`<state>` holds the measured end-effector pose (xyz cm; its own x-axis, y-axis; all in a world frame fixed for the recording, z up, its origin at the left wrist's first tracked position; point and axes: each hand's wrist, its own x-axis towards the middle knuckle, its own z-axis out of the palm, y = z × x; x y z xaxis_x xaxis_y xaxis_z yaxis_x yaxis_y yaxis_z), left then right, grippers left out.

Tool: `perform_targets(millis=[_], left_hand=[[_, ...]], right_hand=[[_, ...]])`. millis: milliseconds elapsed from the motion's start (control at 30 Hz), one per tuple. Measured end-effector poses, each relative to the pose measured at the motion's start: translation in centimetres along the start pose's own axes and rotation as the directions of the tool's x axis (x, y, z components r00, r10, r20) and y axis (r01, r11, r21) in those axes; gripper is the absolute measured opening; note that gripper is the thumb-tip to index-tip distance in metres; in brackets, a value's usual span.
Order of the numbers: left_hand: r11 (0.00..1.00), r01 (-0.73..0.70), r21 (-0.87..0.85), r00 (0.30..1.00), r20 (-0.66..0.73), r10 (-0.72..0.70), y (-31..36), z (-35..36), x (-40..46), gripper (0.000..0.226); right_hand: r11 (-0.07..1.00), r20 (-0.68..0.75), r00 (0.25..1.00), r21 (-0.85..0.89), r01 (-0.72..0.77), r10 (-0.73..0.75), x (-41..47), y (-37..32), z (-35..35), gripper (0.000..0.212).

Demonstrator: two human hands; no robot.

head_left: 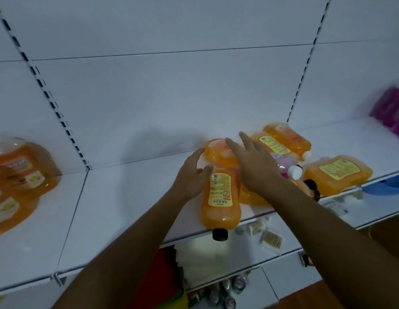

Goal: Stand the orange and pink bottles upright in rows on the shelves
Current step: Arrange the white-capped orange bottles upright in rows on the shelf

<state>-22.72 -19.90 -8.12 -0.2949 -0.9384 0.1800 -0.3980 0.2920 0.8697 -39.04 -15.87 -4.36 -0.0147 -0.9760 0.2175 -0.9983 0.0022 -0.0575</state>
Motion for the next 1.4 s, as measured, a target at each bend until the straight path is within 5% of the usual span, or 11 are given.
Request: perform_targets(millis=[200, 300, 533, 767, 1067, 1400], left_hand=[[0.999, 0.016, -0.043, 1.0, 0.022, -0.015, 0.9, 0.4, 2.4, 0.042], [1.0, -0.001, -0.029, 1.0, 0.021, 0.001, 1.0, 0.1, 2.3, 0.062], [0.994, 0.043, 0.096, 0.971, -0.236, -0.019, -1.7, -4.3, 1.6, 0.071], [0.991, 0.13, 0.013, 0.774, -0.627, -0.093, -6.3, -13.4, -2.4, 0.052], [0.972, 0.117, 0.205, 0.565, -0.818, 0.104, -11.3, -22.2, -5.4, 0.021], [0.988, 0.057, 0.141, 0.707, -0.704, 0.06, -13.3, -22.9, -5.0, 0.064]], right_hand=[[0.987, 0.071, 0.985, -0.022, 0.157, -0.155, 3.2, 0.7, -0.1, 0.065], [0.958, 0.01, 0.964, 0.112, 0.262, -0.265, 4.6, 0.5, -0.7, 0.052], [0.852, -0.051, 0.916, 0.351, 0.389, -0.397, 8.1, -5.3, -1.1, 0.042], [0.753, -0.13, 0.882, 0.473, 0.457, -0.454, 9.9, -18.2, -0.3, 0.043], [0.692, -0.226, 0.839, 0.481, 0.538, -0.495, 11.8, -31.5, 1.7, 0.042], [0.704, -0.18, 0.862, 0.509, 0.495, -0.475, 13.6, -33.3, 4.1, 0.061]])
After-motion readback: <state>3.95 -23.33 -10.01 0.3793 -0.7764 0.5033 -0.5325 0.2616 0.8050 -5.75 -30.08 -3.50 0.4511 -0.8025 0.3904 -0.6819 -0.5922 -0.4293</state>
